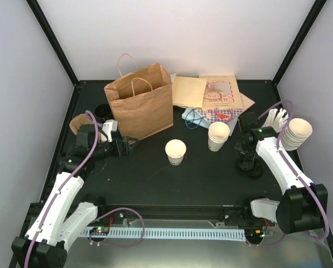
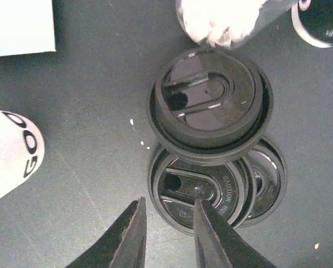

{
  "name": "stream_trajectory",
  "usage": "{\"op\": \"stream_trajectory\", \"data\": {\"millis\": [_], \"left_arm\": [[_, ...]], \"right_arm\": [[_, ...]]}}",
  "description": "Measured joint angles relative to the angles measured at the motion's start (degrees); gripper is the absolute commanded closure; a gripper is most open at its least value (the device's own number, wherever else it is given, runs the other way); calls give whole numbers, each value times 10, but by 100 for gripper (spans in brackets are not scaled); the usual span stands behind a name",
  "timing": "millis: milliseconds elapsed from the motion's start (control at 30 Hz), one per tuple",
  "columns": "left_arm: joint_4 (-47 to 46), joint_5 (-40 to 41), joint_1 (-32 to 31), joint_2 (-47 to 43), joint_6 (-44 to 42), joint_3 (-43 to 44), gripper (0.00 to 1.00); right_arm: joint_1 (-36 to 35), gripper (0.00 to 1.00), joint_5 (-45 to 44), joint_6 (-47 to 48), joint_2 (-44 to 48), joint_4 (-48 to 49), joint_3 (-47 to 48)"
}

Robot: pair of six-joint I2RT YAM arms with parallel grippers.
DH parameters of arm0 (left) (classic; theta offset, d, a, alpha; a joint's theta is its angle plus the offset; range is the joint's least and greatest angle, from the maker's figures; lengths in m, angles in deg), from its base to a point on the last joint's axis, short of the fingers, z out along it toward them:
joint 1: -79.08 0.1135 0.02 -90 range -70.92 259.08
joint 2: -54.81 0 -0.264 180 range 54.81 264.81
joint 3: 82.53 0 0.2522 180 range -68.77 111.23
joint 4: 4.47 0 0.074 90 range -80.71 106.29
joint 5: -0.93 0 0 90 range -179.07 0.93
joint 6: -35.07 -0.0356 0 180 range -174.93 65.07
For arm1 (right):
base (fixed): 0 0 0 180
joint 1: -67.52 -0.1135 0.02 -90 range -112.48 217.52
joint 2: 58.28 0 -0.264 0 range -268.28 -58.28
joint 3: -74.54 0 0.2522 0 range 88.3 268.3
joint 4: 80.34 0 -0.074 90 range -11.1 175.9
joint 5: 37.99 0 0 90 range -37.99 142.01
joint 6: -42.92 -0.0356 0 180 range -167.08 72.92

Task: Pack the takeout coffee

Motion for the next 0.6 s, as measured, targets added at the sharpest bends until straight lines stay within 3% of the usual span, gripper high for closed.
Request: {"op": "stream_trajectory", "data": {"millis": [100, 167, 233, 333, 467, 600], "left_arm": [[0, 0, 0, 0, 0, 0, 1], [0, 0, 0, 0, 1, 0, 1], [0, 0, 0, 0, 1, 0, 1], [-1, 0, 0, 0, 1, 0, 1], [-2, -1, 0, 1, 1, 0, 1], [-5, -3, 0, 2, 1, -1, 1]], "right_arm": [[0, 68, 2, 1, -12, 5, -13], [0, 43, 3, -1, -21, 10, -26], [0, 38, 9, -7, -28, 13, -41], [0, 45, 14, -14, -29, 16, -61], [0, 63, 16, -19, -29, 24, -71], [0, 64, 21, -19, -47, 49, -72]]}}
